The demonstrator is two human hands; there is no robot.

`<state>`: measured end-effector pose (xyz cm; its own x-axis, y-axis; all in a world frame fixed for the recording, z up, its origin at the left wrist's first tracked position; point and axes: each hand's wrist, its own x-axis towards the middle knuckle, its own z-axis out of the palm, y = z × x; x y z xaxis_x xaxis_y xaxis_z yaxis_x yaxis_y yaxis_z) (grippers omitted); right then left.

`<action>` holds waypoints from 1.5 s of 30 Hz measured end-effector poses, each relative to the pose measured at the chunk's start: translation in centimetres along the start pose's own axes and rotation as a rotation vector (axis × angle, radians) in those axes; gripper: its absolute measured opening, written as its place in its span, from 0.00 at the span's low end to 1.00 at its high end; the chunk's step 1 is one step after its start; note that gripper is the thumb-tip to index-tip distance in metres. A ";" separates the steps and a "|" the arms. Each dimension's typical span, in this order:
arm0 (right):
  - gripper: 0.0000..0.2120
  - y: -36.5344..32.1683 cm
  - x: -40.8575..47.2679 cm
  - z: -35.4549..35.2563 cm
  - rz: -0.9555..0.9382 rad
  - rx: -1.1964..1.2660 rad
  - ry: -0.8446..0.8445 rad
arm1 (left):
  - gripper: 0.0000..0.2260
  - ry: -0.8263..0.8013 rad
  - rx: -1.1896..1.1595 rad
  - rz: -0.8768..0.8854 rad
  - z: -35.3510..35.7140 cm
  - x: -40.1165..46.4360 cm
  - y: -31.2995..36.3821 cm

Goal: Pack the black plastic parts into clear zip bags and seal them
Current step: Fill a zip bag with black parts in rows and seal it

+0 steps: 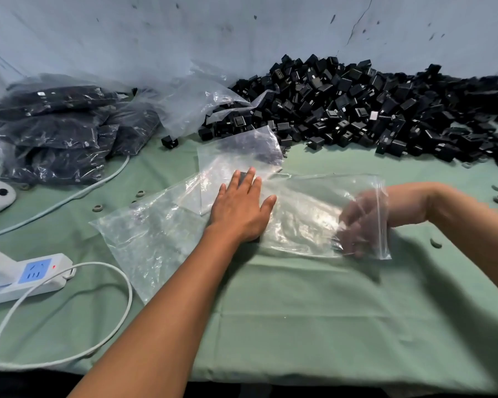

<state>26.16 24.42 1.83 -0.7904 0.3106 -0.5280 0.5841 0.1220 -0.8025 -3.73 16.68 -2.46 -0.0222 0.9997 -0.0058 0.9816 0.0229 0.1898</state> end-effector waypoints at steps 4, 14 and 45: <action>0.11 0.7 -1.9 -1.1 0.252 0.031 0.136 | 0.33 -0.006 0.007 -0.039 0.1 -0.2 0.4; 0.11 -3.8 2.0 -3.5 0.251 -0.280 1.476 | 0.34 0.033 -0.008 -0.108 0.1 -0.7 0.7; 0.13 -4.1 9.0 -4.5 0.124 -0.291 1.324 | 0.35 0.075 -0.006 -0.082 0.7 -0.9 1.0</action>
<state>17.43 30.96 1.61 -0.0587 0.9781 0.1999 0.7851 0.1689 -0.5959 -2.62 15.80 -2.91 -0.1164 0.9919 0.0517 0.9748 0.1041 0.1973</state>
